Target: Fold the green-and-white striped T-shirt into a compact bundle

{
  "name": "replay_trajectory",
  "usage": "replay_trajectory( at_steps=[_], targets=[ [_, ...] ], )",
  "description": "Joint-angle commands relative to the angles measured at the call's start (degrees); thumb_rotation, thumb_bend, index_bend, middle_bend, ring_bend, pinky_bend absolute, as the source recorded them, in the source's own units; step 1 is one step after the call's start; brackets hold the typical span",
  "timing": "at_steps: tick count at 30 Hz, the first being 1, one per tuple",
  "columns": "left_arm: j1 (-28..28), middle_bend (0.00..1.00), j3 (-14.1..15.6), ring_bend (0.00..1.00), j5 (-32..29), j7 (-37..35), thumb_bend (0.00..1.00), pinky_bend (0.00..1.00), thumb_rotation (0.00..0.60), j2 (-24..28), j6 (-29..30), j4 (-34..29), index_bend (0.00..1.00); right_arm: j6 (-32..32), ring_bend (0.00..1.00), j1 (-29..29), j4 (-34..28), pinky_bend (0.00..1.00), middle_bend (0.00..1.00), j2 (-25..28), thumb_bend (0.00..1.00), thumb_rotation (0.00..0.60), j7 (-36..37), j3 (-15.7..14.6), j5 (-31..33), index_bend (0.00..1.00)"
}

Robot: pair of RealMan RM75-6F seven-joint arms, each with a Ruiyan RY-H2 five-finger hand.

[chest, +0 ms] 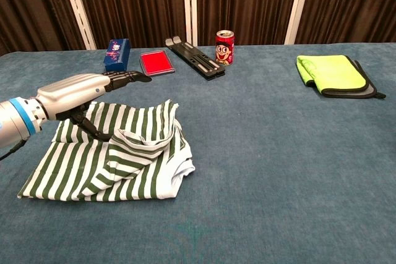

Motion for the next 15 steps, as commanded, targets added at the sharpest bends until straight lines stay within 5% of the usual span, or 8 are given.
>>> replay_trajectory(
  at_steps=[1,15],
  targets=[
    [-0.2,0.0,-0.2,0.0,0.4,-0.2,0.23,0.0,0.6,-1.3,0.1,0.6,0.0,0.1,0.0,0.0,-0.1,0.0,0.0,0.0,0.0,0.6,0.0,0.0,0.0,0.01],
    [-1.3,0.0,-0.2,0.0,3.1,0.1,0.23,0.0,0.6,-4.1,2.2,-4.1,0.0,0.1,0.0,-0.1,-0.2,0.0,0.0,0.1,0.0,0.6,0.1,0.0,-0.1,0.01]
  ],
)
